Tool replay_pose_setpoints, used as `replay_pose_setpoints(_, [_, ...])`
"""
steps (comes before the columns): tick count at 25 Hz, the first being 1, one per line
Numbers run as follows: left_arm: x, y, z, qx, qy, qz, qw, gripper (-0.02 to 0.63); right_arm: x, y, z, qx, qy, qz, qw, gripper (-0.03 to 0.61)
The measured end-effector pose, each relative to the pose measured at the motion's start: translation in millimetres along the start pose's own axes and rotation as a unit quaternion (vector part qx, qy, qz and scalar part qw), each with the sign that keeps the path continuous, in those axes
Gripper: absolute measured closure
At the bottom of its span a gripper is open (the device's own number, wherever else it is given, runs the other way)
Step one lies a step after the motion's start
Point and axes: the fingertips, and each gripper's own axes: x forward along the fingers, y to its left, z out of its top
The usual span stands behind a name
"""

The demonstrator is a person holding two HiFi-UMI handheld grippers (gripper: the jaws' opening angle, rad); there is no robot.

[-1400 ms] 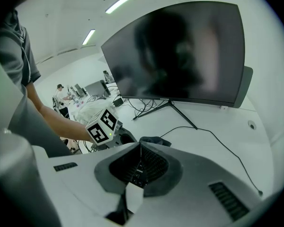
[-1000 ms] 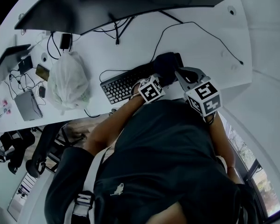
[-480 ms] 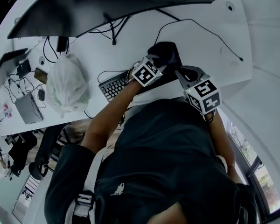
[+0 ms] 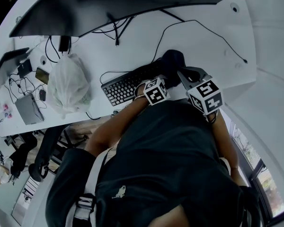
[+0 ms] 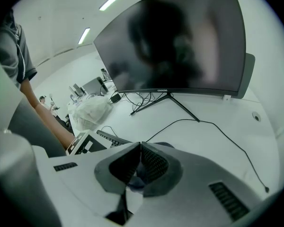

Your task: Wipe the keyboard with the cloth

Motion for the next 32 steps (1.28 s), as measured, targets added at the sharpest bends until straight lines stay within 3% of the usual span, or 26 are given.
replay_pose_setpoints(3, [-5.8,4.9,-1.7,-0.013,-0.015,0.012,0.9997,0.552,1.2,0.7,-1.3,-0.002,0.001,0.002,1.0,0.568])
replay_pose_setpoints(8, [-57.6,79.8,21.4,-0.028,-0.07,0.122,0.9896,0.552,0.0,3.1,-6.6,-0.001,0.0,0.002,1.0,0.568])
replay_pose_setpoints(10, [-66.0,98.1,17.8,-0.046,-0.078,0.14,0.9859,0.552,-2.4,3.6,-7.9,0.001,-0.002,0.0,1.0,0.568])
replay_pose_setpoints(13, [-59.0,82.2,8.9,-0.052,-0.079,0.124,0.9877,0.552,-6.0,2.3,-10.2,0.005,-0.005,-0.004,1.0,0.568])
replay_pose_setpoints(17, [-36.3,27.0,-18.1,-0.038,-0.045,0.074,0.9955,0.552,-7.6,-0.6,-13.9,0.009,-0.004,-0.007,1.0,0.568])
replay_pose_setpoints(21, [-36.3,6.5,-39.0,-0.042,-0.033,0.067,0.9963,0.552,-6.4,1.1,-14.6,0.006,-0.002,-0.003,1.0,0.568])
replay_pose_setpoints(25, [-64.2,31.2,-27.6,-0.02,-0.043,0.116,0.9921,0.552,-5.6,6.6,-11.4,-0.005,-0.002,0.001,1.0,0.568])
replay_pose_setpoints(28, [-87.8,54.5,-20.4,-0.035,-0.073,0.155,0.9846,0.552,-6.3,10.4,-11.6,-0.008,-0.003,0.002,1.0,0.568])
replay_pose_setpoints(32, [-74.8,45.0,-53.1,-0.052,-0.049,0.139,0.9877,0.552,-9.3,10.4,-12.5,-0.007,-0.005,-0.003,1.0,0.568])
